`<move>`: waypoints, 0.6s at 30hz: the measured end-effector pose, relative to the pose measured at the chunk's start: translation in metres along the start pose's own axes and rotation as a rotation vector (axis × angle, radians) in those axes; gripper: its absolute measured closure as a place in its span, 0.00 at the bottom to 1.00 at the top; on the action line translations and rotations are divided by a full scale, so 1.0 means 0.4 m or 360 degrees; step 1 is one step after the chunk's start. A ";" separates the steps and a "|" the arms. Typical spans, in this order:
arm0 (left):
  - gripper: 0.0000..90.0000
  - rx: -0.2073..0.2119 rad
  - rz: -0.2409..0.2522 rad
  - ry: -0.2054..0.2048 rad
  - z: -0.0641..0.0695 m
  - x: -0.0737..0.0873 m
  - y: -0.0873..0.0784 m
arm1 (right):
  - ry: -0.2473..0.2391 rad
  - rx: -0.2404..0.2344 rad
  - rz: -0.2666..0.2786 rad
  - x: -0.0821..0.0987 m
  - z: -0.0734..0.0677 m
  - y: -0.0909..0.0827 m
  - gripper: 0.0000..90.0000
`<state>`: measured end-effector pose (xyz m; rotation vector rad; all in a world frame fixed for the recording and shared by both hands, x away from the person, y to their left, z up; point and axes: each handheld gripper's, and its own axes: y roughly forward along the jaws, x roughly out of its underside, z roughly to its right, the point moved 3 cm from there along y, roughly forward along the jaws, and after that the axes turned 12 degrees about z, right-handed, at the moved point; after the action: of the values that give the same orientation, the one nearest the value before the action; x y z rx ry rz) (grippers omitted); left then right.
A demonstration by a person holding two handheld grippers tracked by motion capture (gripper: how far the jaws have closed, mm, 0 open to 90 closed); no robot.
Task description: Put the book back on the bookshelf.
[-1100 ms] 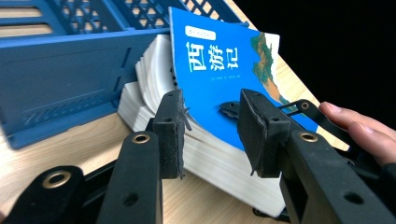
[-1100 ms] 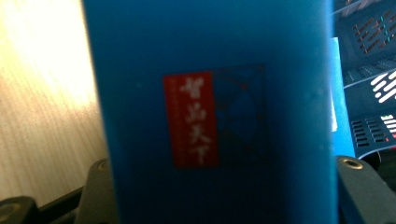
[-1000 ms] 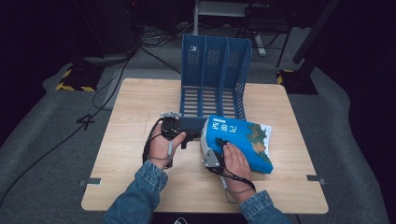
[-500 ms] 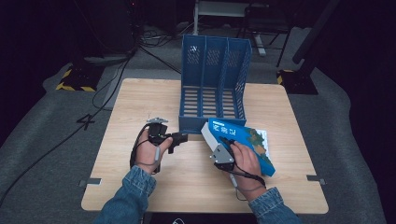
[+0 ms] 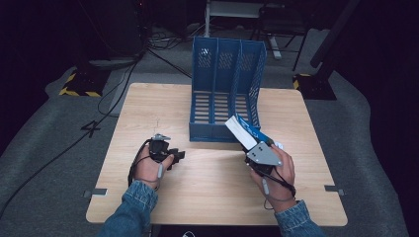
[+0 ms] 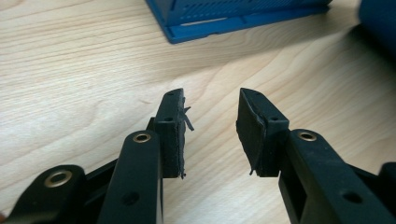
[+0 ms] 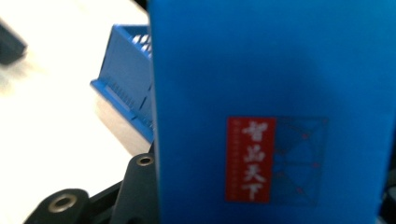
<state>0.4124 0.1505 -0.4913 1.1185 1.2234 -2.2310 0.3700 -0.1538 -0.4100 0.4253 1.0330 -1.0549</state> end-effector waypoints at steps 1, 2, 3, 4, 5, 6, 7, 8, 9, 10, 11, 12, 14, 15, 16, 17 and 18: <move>0.69 -0.0011 -0.0002 0.0011 -0.001 0.001 0.002 | 0.0037 0.0023 0.0014 -0.002 0.008 -0.006 0.68; 0.69 -0.0018 -0.0004 0.0016 -0.001 0.002 0.004 | 0.0065 0.0041 0.0025 -0.003 0.015 -0.011 0.68; 0.69 -0.0023 -0.0013 0.0023 -0.002 0.003 0.006 | 0.0116 0.0067 0.0037 -0.005 0.023 -0.017 0.68; 0.69 -0.0023 -0.0016 0.0028 -0.002 0.004 0.008 | 0.0180 0.0125 0.0061 -0.006 0.036 -0.027 0.68; 0.70 -0.0024 -0.0016 0.0028 -0.001 0.004 0.010 | 0.0239 0.0169 0.0078 -0.006 0.048 -0.035 0.68; 0.70 -0.0024 -0.0016 0.0028 -0.001 0.004 0.010 | 0.0239 0.0169 0.0078 -0.006 0.048 -0.035 0.68; 0.70 -0.0026 -0.0017 0.0032 -0.001 0.004 0.011 | 0.0293 0.0204 0.0096 -0.005 0.059 -0.041 0.68; 0.70 -0.0029 -0.0020 0.0032 -0.001 0.004 0.012 | 0.0361 0.0243 0.0116 -0.004 0.070 -0.047 0.68; 0.70 -0.0029 -0.0019 0.0039 -0.001 0.004 0.014 | 0.0432 0.0286 0.0137 -0.001 0.083 -0.054 0.68; 0.70 -0.0029 -0.0019 0.0040 -0.001 0.004 0.015 | 0.0517 0.0336 0.0156 0.002 0.099 -0.062 0.68; 0.70 -0.0030 -0.0016 0.0042 -0.001 0.003 0.016 | 0.0573 0.0376 0.0166 0.004 0.111 -0.068 0.68; 0.70 -0.0028 -0.0017 0.0040 -0.001 0.003 0.017 | 0.0619 0.0415 0.0170 0.006 0.124 -0.075 0.68; 0.70 -0.0026 -0.0020 0.0041 -0.002 0.004 0.019 | 0.0677 0.0476 0.0180 0.010 0.147 -0.087 0.68; 0.70 -0.0029 -0.0021 0.0042 -0.003 0.004 0.020 | 0.0710 0.0510 0.0182 0.013 0.159 -0.095 0.68; 0.70 -0.0029 -0.0023 0.0041 -0.003 0.004 0.021 | 0.0739 0.0539 0.0189 0.016 0.171 -0.102 0.68; 0.71 -0.0029 -0.0023 0.0041 -0.003 0.004 0.021 | 0.0739 0.0539 0.0189 0.016 0.171 -0.102 0.68; 0.71 -0.0032 -0.0023 0.0041 -0.004 0.004 0.022 | 0.0756 0.0553 0.0188 0.018 0.179 -0.107 0.68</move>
<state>0.4175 0.1471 -0.4978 1.1379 1.2653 -2.2167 0.3686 -0.2293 -0.3740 1.0446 1.2231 -1.0524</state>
